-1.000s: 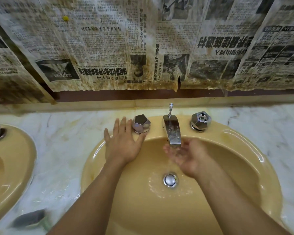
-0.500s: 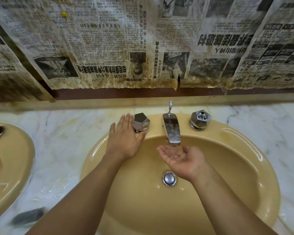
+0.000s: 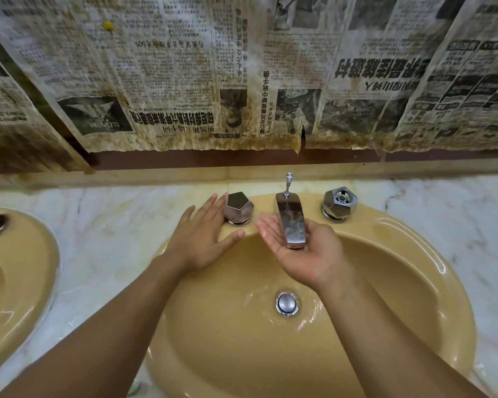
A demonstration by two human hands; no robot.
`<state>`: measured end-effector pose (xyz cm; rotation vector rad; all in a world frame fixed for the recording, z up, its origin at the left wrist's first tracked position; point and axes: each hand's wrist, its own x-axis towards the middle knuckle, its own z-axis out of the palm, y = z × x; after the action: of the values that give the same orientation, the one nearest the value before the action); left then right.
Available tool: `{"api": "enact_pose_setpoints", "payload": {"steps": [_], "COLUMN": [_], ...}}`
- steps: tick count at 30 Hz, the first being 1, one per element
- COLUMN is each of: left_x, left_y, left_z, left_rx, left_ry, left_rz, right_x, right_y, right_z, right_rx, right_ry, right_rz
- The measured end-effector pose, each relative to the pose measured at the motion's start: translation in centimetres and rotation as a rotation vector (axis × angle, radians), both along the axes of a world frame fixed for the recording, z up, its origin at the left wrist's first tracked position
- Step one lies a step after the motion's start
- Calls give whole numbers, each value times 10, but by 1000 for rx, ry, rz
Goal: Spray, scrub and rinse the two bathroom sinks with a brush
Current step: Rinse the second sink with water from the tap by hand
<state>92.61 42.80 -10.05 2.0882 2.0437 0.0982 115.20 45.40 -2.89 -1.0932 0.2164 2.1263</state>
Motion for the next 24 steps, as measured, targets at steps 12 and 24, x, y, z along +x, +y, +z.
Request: {"api": "enact_pose_setpoints", "payload": {"steps": [12,24], "left_x": [-1,40], "left_y": [10,54], "left_z": [8,25], "left_rx": [-64,105], "left_ry": [-275,-1140], "left_rz": [197,433], "right_x": [49,-4], "right_y": [-5,44], "right_z": [6,56], "right_rx": [34,508], "right_ry": [-409,-661], "right_rz": [39,335]}}
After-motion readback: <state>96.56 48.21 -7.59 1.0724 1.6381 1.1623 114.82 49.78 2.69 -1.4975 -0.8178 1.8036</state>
